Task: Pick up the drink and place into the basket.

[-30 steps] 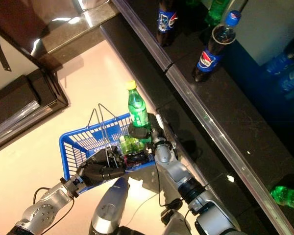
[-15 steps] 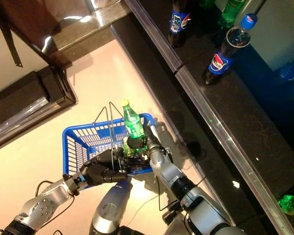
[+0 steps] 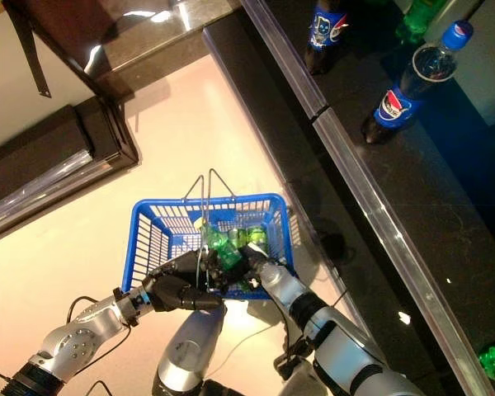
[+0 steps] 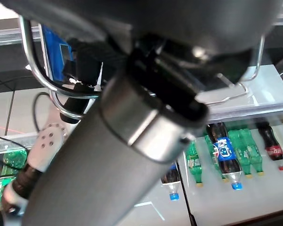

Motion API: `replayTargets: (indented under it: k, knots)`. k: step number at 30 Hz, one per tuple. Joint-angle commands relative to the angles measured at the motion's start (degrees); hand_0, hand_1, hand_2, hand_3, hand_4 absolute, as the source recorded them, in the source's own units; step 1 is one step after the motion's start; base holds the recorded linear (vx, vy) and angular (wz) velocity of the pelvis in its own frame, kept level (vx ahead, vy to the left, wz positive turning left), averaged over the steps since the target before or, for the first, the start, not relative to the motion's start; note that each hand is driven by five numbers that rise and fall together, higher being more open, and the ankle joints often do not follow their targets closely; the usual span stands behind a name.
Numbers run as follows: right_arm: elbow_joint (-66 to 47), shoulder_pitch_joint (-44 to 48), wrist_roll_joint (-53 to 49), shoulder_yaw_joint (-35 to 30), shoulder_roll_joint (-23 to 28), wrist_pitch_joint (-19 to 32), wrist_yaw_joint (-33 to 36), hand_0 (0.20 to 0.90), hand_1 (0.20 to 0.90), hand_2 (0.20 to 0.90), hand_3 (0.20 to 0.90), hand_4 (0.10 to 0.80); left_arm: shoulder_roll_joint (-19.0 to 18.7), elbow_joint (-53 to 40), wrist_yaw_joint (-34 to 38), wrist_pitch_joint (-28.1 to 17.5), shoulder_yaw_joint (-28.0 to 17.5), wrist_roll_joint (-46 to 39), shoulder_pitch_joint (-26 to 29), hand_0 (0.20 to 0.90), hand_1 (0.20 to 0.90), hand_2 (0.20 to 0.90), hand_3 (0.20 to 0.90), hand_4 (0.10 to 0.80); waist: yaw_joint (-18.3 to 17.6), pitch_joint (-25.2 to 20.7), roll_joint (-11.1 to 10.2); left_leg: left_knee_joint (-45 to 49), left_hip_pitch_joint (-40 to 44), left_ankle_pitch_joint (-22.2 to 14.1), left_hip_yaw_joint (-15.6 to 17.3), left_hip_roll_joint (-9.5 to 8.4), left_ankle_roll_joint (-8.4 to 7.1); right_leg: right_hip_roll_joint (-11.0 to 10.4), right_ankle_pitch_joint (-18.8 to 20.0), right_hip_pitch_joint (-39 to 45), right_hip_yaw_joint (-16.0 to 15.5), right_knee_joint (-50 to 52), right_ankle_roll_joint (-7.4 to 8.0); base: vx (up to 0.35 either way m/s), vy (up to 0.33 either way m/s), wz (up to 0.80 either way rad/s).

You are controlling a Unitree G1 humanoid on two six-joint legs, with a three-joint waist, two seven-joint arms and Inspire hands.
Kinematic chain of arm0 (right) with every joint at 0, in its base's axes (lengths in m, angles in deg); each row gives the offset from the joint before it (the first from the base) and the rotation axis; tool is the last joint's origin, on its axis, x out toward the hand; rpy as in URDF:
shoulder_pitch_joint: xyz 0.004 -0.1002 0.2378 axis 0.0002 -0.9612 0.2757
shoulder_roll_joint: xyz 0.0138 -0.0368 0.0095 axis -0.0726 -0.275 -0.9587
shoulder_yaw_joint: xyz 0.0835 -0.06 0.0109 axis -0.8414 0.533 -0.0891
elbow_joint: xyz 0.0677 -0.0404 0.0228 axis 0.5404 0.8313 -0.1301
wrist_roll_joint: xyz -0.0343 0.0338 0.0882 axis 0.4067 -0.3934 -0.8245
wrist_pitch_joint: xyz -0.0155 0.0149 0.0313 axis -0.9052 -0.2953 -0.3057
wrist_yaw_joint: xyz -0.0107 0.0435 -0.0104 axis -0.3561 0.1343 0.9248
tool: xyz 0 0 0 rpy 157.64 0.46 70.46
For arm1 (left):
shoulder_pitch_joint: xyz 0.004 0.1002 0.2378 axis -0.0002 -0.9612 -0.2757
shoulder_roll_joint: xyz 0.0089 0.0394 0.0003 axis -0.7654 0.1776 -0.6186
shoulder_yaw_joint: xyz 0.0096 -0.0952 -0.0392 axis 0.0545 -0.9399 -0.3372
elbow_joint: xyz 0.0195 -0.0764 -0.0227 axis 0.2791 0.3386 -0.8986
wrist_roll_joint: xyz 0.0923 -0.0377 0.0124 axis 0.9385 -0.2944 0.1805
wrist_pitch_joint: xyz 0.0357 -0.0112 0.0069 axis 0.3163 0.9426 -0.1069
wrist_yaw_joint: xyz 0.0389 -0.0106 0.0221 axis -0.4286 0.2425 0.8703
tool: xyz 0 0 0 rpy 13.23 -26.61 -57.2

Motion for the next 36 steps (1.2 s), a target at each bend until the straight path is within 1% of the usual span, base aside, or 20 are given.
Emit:
replayTargets:
  k: [1, 3, 6, 8, 9, 12, 13, 14, 15, 16, 17, 19, 20, 21, 22, 23, 26, 29, 32, 36]
  knots:
    - [-2.25, 4.62, 2.42, 3.67, -5.21, 3.90, -7.63, 0.300, 0.300, 0.300, 0.200, 0.100, 4.92, -26.14, -14.71, -7.60, -1.30, -7.82, 7.95, 0.300, 0.300, 0.300, 0.200, 0.100, 0.78, -1.37, 2.26, -1.00, -2.35, 3.45, 0.30, -1.50, 3.66, 1.11, 6.18, -2.49, 2.29, 0.89, -3.74, 0.000, 0.000, 0.00]
    - [-1.62, 4.72, 3.59, 3.78, -5.21, 4.24, -7.55, 0.300, 0.300, 0.300, 0.200, 0.100, 5.13, -26.43, -14.80, -7.74, -1.14, -7.17, 7.80, 0.300, 0.300, 0.300, 0.200, 0.100, 0.77, -1.37, 2.23, -1.19, -2.38, 3.48, 0.39, -1.43, 3.75, 1.15, 6.26, -2.75, 2.35, 0.87, -3.73, 0.000, 0.000, 0.00]
    - [-0.59, 5.70, 4.55, 3.40, -5.73, 4.44, -5.26, 0.300, 0.300, 0.300, 0.200, 0.100, 4.93, -26.92, -14.42, -9.75, -0.58, -2.96, 8.16, 0.300, 0.300, 0.300, 0.200, 0.100, 0.60, -1.37, 2.12, -1.55, -2.52, 3.65, 0.74, -1.24, 3.87, 1.40, 6.61, -3.35, 2.72, 0.75, -3.69, 0.000, 0.000, 0.00]
    - [-0.29, 6.02, 5.00, 2.98, -5.97, 4.14, -4.11, 0.300, 0.300, 0.300, 0.200, 0.100, 4.84, -27.12, -14.60, -9.43, -0.45, -2.21, 8.56, 0.300, 0.300, 0.300, 0.200, 0.100, 0.55, -1.37, 2.01, -1.55, -2.61, 3.68, 0.82, -1.15, 3.90, 1.42, 6.69, -3.56, 2.84, 0.87, -3.61, 0.000, 0.000, 0.00]
    - [0.30, 6.41, 4.70, 2.30, -6.09, 2.15, -1.73, 0.300, 0.300, 0.300, 0.200, 0.100, 5.01, -27.73, -15.09, -8.07, -0.38, -2.63, 9.06, 0.300, 0.300, 0.300, 0.200, 0.100, 0.40, -1.37, 1.97, -1.47, -2.84, 3.78, 1.17, -1.08, 3.90, 1.42, 6.77, -3.79, 3.02, 0.96, -3.55, 0.000, 0.000, 0.00]
    - [2.97, 7.09, 5.17, 0.89, -6.81, 0.03, -0.44, 0.302, 0.302, 0.302, 0.203, 0.103, 5.72, -28.23, -14.55, -7.42, 0.25, -2.59, 10.01, 0.300, 0.300, 0.300, 0.200, 0.100, 0.19, -1.37, 2.11, -1.46, -3.24, 3.85, 1.37, -1.08, 3.99, 1.39, 6.95, -4.44, 3.18, 1.18, -3.59, -0.005, 0.014, 0.00]
    - [4.57, 7.25, 4.54, 0.44, -7.18, -0.58, 0.77, 0.373, 0.373, 0.373, 0.285, 0.185, 5.91, -28.42, -13.75, -7.27, 0.67, -2.71, 10.72, 0.300, 0.300, 0.300, 0.200, 0.100, 0.10, -1.37, 2.29, -1.48, -3.48, 4.00, 1.36, -0.98, 4.04, 1.43, 7.40, -4.72, 3.14, 1.08, -3.63, -0.010, 0.033, 0.00]
    - [4.57, 7.25, 4.54, 0.44, -7.18, -0.58, 0.77, 0.373, 0.373, 0.373, 0.285, 0.185, 5.91, -28.42, -13.75, -7.27, 0.67, -2.71, 10.72, 0.300, 0.300, 0.300, 0.200, 0.100, 0.10, -1.37, 2.29, -1.48, -3.48, 4.00, 1.36, -0.98, 4.04, 1.43, 7.40, -4.72, 3.14, 1.08, -3.63, 0.000, 0.000, 0.00]
    - [6.70, 7.28, 4.49, -0.29, -7.93, -0.30, 1.68, 0.446, 0.446, 0.446, 0.370, 0.270, 6.10, -28.44, -12.75, -7.13, 1.05, -2.74, 11.30, 0.300, 0.300, 0.300, 0.200, 0.100, 0.04, -1.37, 2.15, -1.40, -3.45, 3.76, 1.51, -1.01, 4.03, 1.23, 7.25, -4.97, 3.29, 1.48, -3.59, 0.000, 0.000, 0.00]
    - [8.53, 7.92, 4.40, -1.19, -8.73, -0.98, 2.19, 0.455, 0.455, 0.455, 0.381, 0.281, 6.41, -28.55, -11.11, -6.75, 1.35, -3.00, 12.04, 0.300, 0.300, 0.300, 0.200, 0.100, -0.08, -1.37, 2.04, -1.20, -3.49, 3.61, 1.64, -0.97, 4.03, 1.28, 7.30, -5.02, 3.43, 1.52, -3.56, 0.000, 0.000, 0.00]
    - [8.99, 8.06, 4.56, -1.42, -8.96, -1.00, 2.44, 0.429, 0.429, 0.429, 0.351, 0.251, 6.53, -28.48, -10.78, -6.70, 1.45, -3.01, 12.19, 0.300, 0.300, 0.300, 0.200, 0.100, -0.09, -1.37, 1.97, -1.13, -3.53, 3.56, 1.71, -0.96, 4.04, 1.27, 7.35, -5.06, 3.51, 1.54, -3.55, 0.000, 0.000, 0.00]
    - [10.67, 8.37, 4.72, -1.98, -9.82, -1.42, 3.48, 0.418, 0.418, 0.418, 0.337, 0.237, 7.26, -28.22, -9.84, -6.37, 1.59, -3.14, 13.06, 0.300, 0.300, 0.300, 0.200, 0.100, -0.22, -1.37, 1.60, -1.14, -3.64, 3.56, 2.20, -0.87, 4.10, 1.28, 7.66, -5.03, 3.77, 1.18, -3.50, 0.000, 0.000, 0.00]
    - [11.11, 8.39, 4.91, -1.99, -10.16, -1.64, 3.13, 0.526, 0.526, 0.526, 0.464, 0.364, 7.71, -28.47, -9.29, -6.23, 1.61, -3.05, 13.56, 0.300, 0.300, 0.300, 0.200, 0.100, -0.22, -1.37, 1.55, -1.37, -3.79, 3.75, 2.39, -0.69, 4.12, 1.46, 8.12, -4.97, 3.72, 0.58, -3.49, 0.000, 0.000, 0.00]
    - [11.13, 8.39, 5.10, -1.95, -10.17, -1.28, 2.47, 0.900, 0.900, 0.900, 0.900, 0.800, 7.83, -28.57, -9.10, -6.26, 1.57, -2.82, 13.66, 0.300, 0.300, 0.300, 0.200, 0.100, -0.23, -1.37, 1.49, -1.43, -3.85, 3.76, 2.47, -0.66, 4.11, 1.44, 8.15, -5.01, 3.75, 0.50, -3.47, 0.000, 0.000, 0.00]
    - [11.13, 8.40, 5.50, -1.90, -10.16, -0.56, 0.94, 0.900, 0.900, 0.900, 0.900, 0.800, 7.96, -28.64, -8.82, -6.40, 1.54, -2.43, 13.77, 0.300, 0.300, 0.300, 0.200, 0.100, -0.24, -1.37, 1.45, -1.50, -3.91, 3.78, 2.54, -0.61, 4.11, 1.44, 8.21, -5.02, 3.76, 0.38, -3.45, 0.000, 0.000, 0.00]
    - [10.63, 7.70, 4.87, -0.89, -10.08, -1.35, -0.82, 0.900, 0.900, 0.900, 0.900, 0.800, 7.65, -28.83, -8.29, -7.00, 1.87, -1.13, 14.00, 0.300, 0.300, 0.300, 0.200, 0.100, -0.14, -1.37, 1.20, -1.33, -4.03, 3.49, 2.54, -0.72, 4.16, 1.23, 7.97, -5.14, 3.83, 0.71, -3.37, 0.000, 0.000, 0.00]
    - [11.39, 7.11, 2.10, -0.67, -10.09, -0.13, 0.19, 0.900, 0.900, 0.900, 0.900, 0.800, 6.99, -29.40, -6.86, -7.01, 2.23, -1.15, 14.54, 0.300, 0.300, 0.300, 0.200, 0.100, 0.03, -1.37, 0.91, -1.56, -3.97, 3.51, 2.61, -0.69, 4.24, 1.13, 8.13, -5.03, 3.70, 0.49, -3.17, 0.000, 0.000, 0.00]
    - [12.61, 7.30, -0.62, -1.74, -9.66, 2.88, 1.46, 0.900, 0.900, 0.900, 0.900, 0.800, 6.51, -29.37, -6.62, -6.48, 2.00, -2.37, 15.14, 0.300, 0.300, 0.300, 0.200, 0.100, 0.20, -1.37, 0.63, -1.55, -4.03, 3.46, 2.90, -0.65, 4.24, 1.02, 8.30, -4.82, 3.32, 0.20, -3.00, 0.000, 0.000, 0.00]
    - [12.23, 7.41, -3.66, -3.10, -8.06, 5.91, 1.89, 0.900, 0.900, 0.900, 0.900, 0.800, 6.16, -28.99, -6.86, -5.81, 1.51, -3.74, 15.03, 0.300, 0.300, 0.300, 0.200, 0.100, 0.11, -1.37, 0.15, -1.84, -3.17, 3.31, 3.20, -0.48, 4.11, 0.99, 8.52, -3.93, 3.01, -0.33, -2.84, 0.000, 0.000, 0.00]
    - [10.57, 7.10, -4.54, -3.49, -6.40, 7.30, 2.77, 0.900, 0.900, 0.900, 0.900, 0.800, 5.78, -28.50, -6.58, -5.97, 1.16, -4.90, 15.13, 0.300, 0.300, 0.300, 0.200, 0.100, -0.36, -1.37, -0.22, -2.01, -2.71, 3.28, 3.53, -0.32, 4.07, 1.16, 8.52, -3.61, 3.21, -0.58, -2.80, 0.000, 0.000, 0.00]
